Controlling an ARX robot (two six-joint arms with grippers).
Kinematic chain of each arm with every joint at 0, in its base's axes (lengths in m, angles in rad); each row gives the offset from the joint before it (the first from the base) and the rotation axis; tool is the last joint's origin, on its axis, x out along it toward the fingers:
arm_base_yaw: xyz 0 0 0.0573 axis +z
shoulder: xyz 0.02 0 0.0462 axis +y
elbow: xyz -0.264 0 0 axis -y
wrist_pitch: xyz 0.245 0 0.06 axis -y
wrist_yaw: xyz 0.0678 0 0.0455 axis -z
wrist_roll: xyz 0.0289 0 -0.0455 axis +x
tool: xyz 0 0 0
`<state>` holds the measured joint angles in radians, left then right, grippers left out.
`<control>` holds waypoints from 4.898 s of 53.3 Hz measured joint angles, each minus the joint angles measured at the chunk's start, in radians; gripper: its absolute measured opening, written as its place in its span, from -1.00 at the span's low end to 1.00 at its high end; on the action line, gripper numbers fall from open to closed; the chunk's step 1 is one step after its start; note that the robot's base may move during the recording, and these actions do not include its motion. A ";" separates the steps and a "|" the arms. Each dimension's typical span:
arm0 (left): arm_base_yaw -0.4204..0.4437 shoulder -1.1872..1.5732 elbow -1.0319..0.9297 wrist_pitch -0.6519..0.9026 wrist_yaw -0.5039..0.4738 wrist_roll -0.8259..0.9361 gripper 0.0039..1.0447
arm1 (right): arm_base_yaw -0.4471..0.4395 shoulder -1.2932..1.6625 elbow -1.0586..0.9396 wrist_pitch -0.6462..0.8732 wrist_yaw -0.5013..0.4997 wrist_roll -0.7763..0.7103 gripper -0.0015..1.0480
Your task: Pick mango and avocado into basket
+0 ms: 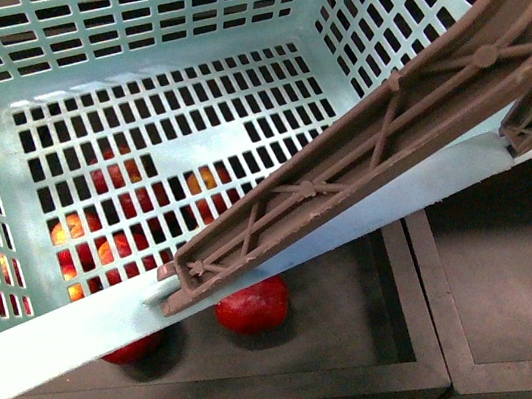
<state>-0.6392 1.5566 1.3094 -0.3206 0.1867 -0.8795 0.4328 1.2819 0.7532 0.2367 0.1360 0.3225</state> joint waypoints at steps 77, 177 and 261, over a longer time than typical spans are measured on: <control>0.000 0.003 0.000 0.000 -0.002 -0.001 -0.75 | -0.280 -0.289 -0.501 0.490 0.013 -0.305 -0.61; 0.001 0.003 0.001 0.000 -0.007 -0.003 -0.75 | -0.432 -0.624 -0.689 0.352 -0.135 -0.320 0.83; 0.013 0.003 0.003 0.000 -0.018 0.014 -0.75 | -0.412 -0.603 -0.650 0.219 -0.033 -0.262 0.83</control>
<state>-0.6266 1.5597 1.3125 -0.3206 0.1692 -0.8650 0.0204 0.6788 0.1032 0.4557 0.1028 0.0605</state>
